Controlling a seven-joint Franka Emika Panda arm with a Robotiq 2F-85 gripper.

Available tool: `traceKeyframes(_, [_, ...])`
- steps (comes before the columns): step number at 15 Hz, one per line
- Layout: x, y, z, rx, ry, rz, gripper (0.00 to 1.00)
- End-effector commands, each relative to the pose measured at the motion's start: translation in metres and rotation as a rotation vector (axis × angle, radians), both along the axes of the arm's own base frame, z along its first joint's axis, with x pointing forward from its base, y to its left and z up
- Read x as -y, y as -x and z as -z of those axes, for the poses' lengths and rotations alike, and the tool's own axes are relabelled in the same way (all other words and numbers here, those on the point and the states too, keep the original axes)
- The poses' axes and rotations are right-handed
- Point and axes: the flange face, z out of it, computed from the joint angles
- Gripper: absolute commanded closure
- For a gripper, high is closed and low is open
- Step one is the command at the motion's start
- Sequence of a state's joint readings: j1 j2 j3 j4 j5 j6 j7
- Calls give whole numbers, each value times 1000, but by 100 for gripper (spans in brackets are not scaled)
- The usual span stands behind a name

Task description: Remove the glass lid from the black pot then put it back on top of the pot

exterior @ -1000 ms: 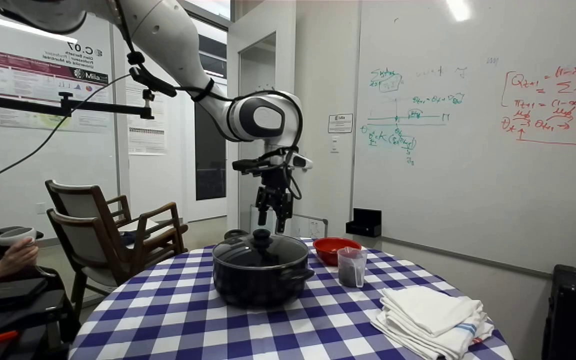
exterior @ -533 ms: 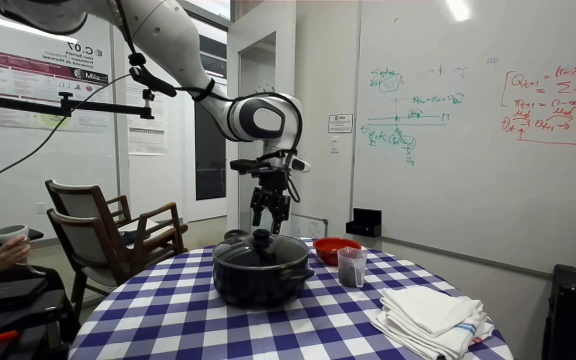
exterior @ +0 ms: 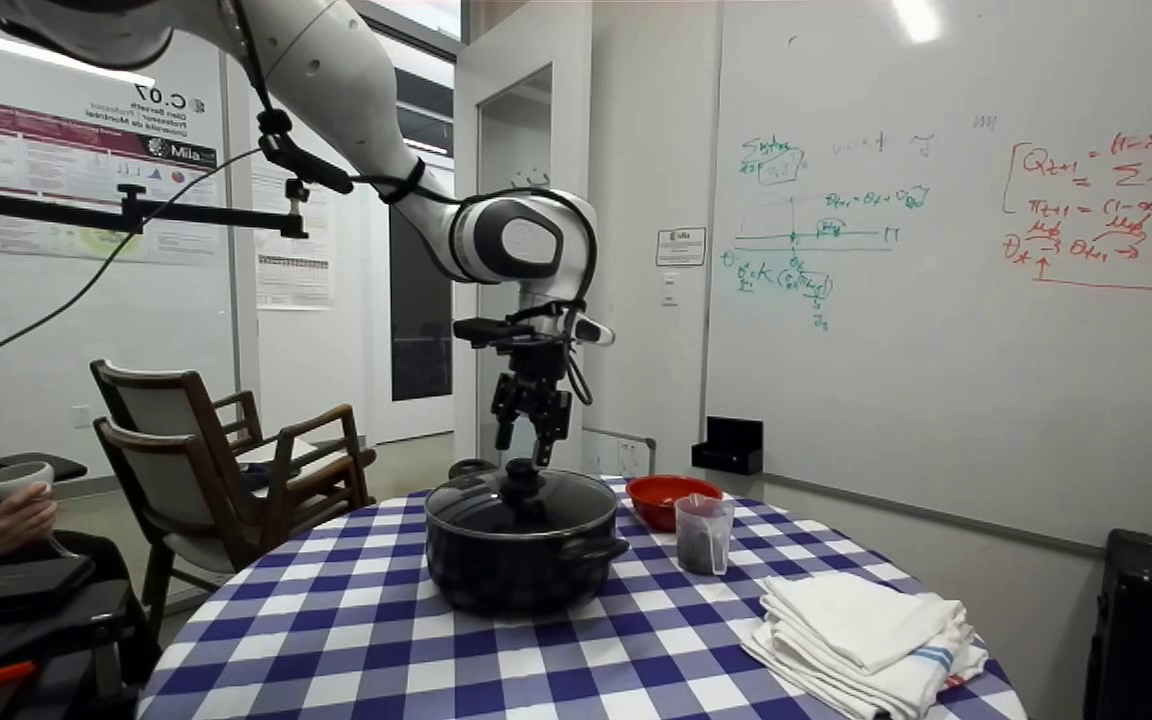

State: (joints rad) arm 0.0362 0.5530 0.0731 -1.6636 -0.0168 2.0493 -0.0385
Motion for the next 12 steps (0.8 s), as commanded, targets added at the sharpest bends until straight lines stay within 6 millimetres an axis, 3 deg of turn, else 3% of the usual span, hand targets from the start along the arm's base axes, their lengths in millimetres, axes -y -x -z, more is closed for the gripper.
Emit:
traceKeyframes(1, [-1, -1, 5, -10, -13, -18, 0])
traceKeyframes(9, [9, 1, 24, -42, -3, -4, 0])
traceKeyframes(10, [10, 1, 24, -43, -4, -3, 19])
traceKeyframes(12, [12, 1, 24, -43, -3, -1, 34])
